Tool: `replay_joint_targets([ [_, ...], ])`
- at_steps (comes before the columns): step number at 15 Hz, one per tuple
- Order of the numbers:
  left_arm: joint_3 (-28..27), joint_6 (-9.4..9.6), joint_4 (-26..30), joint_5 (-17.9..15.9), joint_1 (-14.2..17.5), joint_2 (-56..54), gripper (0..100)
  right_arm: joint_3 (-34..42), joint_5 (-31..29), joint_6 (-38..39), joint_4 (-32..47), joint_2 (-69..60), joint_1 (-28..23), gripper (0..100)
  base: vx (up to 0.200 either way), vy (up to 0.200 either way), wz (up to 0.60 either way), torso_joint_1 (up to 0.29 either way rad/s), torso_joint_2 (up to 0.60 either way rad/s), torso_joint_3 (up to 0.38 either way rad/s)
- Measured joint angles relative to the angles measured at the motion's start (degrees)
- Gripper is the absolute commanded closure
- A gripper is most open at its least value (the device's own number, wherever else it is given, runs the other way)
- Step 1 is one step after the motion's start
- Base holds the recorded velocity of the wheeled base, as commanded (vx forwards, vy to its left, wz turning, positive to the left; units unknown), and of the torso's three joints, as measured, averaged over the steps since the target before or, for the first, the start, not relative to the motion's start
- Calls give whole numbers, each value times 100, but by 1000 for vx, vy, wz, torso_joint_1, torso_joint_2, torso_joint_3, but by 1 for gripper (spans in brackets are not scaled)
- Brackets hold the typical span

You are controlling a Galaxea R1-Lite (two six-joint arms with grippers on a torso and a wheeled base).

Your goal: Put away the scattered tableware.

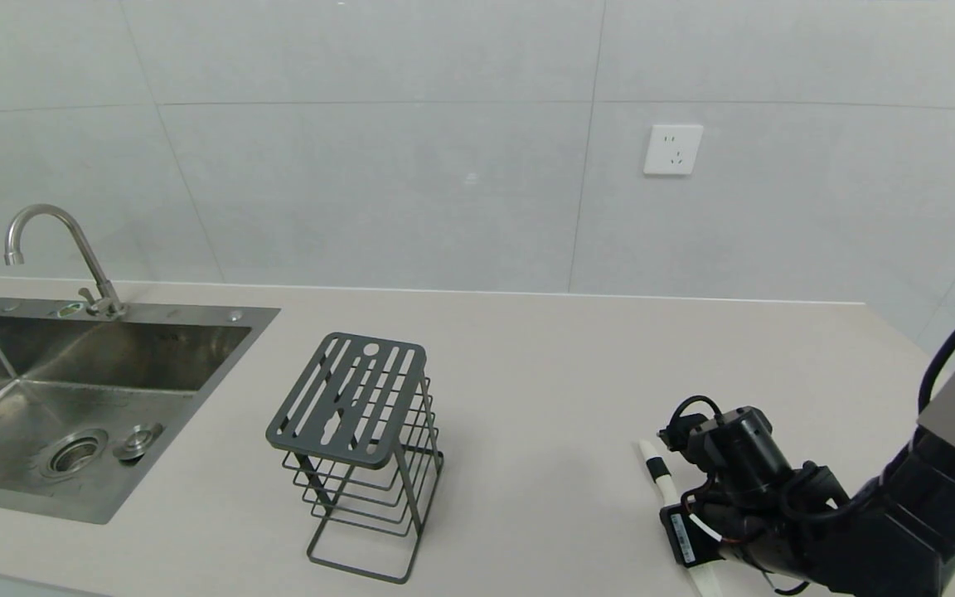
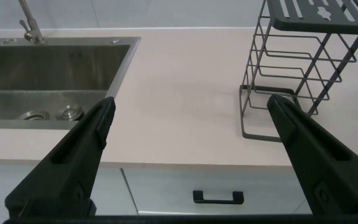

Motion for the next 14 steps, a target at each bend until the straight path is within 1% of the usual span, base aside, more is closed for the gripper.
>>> replay_joint_targets([
  [3, 2, 2, 6, -4, 0, 0, 0, -72, 55, -33, -255, -429, -59, 100, 0, 0, 0, 0, 0, 0],
  [5, 0, 2, 6, -6, 0, 0, 0, -116, 134, -115, -629, -768, -127, 100, 0, 0, 0, 0, 0, 0],
  [6, 0, 2, 2, -6, 0, 0, 0, -110, 350, -265, -952, -914, -183, 100, 0, 0, 0, 0, 0, 0],
  [7, 0, 2, 2, -6, 0, 0, 0, -90, 613, -512, -1339, -1052, -273, 100, 0, 0, 0, 0, 0, 0],
  [8, 0, 2, 2, -11, -2, 0, 0, -13, 1046, -744, -1579, -1181, -384, 100, 0, 0, 0, 0, 0, 0],
  [9, 0, 2, 2, -17, 2, 0, 0, 69, 1632, -1147, -1915, -1329, -551, 100, 0, 0, 0, 0, 0, 0],
  [10, 0, 2, 2, -22, 0, 0, 0, 166, 2081, -1570, -2091, -1477, -723, 100, 0, 0, 0, 0, 0, 0],
  [12, 0, 2, 0, -33, 0, 0, 0, 319, 2832, -2267, -2159, -1802, -1006, 100, 0, 0, 0, 0, 0, 0],
  [13, 0, 2, 0, -33, 0, 0, 0, 419, 3020, -2497, -2146, -1940, -1048, 100, 0, 0, 0, 0, 0, 0],
  [14, 0, 2, 0, -33, 0, 0, 0, 502, 3074, -2642, -2135, -2055, -1058, 100, 0, 0, 0, 0, 0, 0],
])
